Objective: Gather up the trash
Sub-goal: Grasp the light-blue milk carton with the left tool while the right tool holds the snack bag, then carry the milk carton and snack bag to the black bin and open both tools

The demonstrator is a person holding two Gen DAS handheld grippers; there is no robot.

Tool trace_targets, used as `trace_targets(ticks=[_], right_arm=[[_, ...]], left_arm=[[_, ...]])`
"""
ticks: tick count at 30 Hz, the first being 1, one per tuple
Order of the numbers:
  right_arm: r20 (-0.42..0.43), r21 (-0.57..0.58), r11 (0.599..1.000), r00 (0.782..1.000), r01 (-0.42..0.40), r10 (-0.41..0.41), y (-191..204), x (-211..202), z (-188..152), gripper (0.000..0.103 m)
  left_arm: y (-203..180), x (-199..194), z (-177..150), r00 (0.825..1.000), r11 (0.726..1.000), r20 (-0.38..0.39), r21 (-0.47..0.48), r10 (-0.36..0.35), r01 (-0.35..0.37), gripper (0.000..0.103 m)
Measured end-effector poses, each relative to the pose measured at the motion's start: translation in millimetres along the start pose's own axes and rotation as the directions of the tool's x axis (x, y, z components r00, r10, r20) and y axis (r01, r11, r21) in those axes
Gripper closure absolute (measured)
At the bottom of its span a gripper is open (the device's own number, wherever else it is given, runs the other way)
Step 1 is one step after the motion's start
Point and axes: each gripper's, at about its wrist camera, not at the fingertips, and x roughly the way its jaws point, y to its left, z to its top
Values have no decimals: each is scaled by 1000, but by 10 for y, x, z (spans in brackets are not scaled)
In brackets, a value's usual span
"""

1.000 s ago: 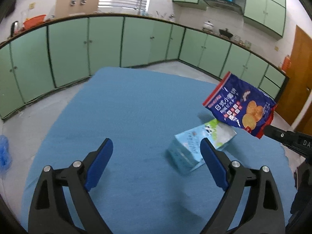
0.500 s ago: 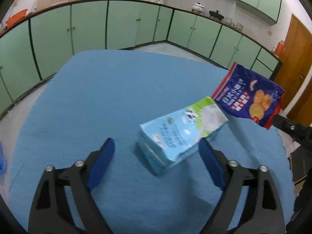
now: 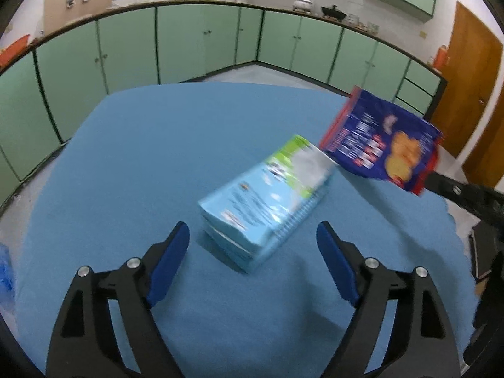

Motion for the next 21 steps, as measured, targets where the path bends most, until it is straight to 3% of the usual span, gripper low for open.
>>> trace_targets(ticks=[9, 11, 14, 17, 21], right_arm=[[-2, 9, 1000, 1000, -6, 6, -28, 13, 3, 102], [-3, 7, 1000, 1000, -6, 6, -25, 13, -7, 102], [-2, 9, 1000, 1000, -9, 9, -10, 7, -18, 102], [0, 8, 1000, 1000, -11, 11, -13, -16, -30, 102], [13, -5, 1000, 1000, -10, 10, -4, -94, -38, 102]], left_arm=[[63, 252, 88, 998, 1000, -65, 8, -27, 28, 21], [40, 268, 76, 997, 1000, -68, 11, -21, 22, 36], [-2, 242, 65, 998, 999, -59, 4, -35, 35, 50], [-54, 174, 20, 999, 999, -39, -8, -36, 36, 58], [-154, -53, -5, 999, 999, 16, -21, -41, 41, 59]])
